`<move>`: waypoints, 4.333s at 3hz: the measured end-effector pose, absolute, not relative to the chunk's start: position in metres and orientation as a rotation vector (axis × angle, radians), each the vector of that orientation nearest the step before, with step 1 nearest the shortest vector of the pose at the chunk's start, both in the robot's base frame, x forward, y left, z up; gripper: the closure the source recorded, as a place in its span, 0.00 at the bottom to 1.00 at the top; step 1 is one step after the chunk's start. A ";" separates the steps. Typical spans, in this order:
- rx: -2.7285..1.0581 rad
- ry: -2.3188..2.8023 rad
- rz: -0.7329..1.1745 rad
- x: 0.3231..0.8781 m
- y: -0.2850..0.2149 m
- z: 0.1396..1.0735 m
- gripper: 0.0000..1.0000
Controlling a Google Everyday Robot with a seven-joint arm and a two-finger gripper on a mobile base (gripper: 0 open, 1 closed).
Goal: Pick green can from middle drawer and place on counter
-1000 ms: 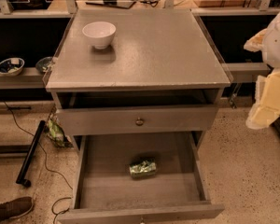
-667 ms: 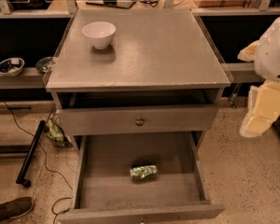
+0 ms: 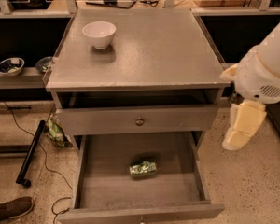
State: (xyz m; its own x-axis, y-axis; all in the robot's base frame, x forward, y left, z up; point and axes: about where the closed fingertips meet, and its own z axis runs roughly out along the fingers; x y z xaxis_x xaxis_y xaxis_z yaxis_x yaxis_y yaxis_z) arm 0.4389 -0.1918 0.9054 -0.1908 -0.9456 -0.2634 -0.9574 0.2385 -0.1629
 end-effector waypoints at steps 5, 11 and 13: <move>-1.798 2.147 0.266 0.458 -0.138 0.806 0.00; -1.696 2.163 0.259 0.472 -0.144 0.710 0.00; -1.697 2.105 0.353 0.484 -0.133 0.673 0.00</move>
Offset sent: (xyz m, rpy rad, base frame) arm 0.0051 0.0102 -0.0195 0.0213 0.0383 0.0253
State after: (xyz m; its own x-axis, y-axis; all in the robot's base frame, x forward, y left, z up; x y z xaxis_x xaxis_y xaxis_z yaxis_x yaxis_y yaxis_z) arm 0.4845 -0.1326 0.6733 -0.1735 -0.8679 -0.4654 -0.9722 0.2263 -0.0596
